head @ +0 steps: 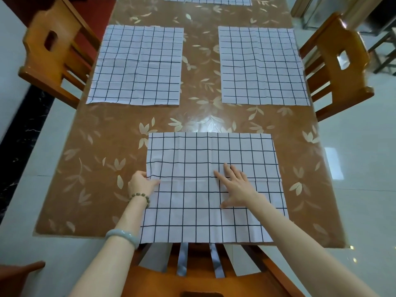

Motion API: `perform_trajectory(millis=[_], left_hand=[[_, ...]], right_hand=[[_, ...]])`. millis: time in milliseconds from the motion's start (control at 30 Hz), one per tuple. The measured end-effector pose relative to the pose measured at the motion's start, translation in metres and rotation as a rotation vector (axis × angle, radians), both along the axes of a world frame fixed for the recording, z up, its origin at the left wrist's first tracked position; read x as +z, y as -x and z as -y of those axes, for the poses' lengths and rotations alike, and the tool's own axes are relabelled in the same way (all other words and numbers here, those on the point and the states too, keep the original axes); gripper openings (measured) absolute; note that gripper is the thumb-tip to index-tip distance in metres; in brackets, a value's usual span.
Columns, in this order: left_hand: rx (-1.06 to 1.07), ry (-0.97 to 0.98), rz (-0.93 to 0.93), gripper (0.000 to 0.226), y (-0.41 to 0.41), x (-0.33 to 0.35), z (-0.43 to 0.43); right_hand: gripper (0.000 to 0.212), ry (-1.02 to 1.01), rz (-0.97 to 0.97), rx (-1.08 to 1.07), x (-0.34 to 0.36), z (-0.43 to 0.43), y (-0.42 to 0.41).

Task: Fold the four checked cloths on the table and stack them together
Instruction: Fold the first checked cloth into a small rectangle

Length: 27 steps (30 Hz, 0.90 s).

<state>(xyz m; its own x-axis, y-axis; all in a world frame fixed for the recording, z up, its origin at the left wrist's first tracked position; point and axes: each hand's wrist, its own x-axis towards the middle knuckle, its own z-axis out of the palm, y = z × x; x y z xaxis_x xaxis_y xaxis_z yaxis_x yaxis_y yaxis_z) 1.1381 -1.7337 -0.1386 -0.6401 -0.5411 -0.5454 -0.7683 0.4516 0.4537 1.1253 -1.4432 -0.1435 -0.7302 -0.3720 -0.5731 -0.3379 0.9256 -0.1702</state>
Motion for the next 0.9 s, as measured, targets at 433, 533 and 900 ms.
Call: perform_trajectory(millis=[433, 533, 900], left_hand=[[0.006, -0.075, -0.09, 0.027, -0.003, 0.001, 0.035], [0.012, -0.121, -0.084, 0.024, -0.001, -0.001, 0.044], [0.011, -0.105, -0.108, 0.033, 0.045, 0.0, 0.044]], right_hand=[[0.114, 0.037, 0.003, 0.018, 0.0, 0.005, 0.0], [0.107, 0.168, 0.039, -0.09, -0.001, 0.005, 0.001], [0.049, 0.414, -0.145, -0.601, 0.006, -0.082, 0.053]])
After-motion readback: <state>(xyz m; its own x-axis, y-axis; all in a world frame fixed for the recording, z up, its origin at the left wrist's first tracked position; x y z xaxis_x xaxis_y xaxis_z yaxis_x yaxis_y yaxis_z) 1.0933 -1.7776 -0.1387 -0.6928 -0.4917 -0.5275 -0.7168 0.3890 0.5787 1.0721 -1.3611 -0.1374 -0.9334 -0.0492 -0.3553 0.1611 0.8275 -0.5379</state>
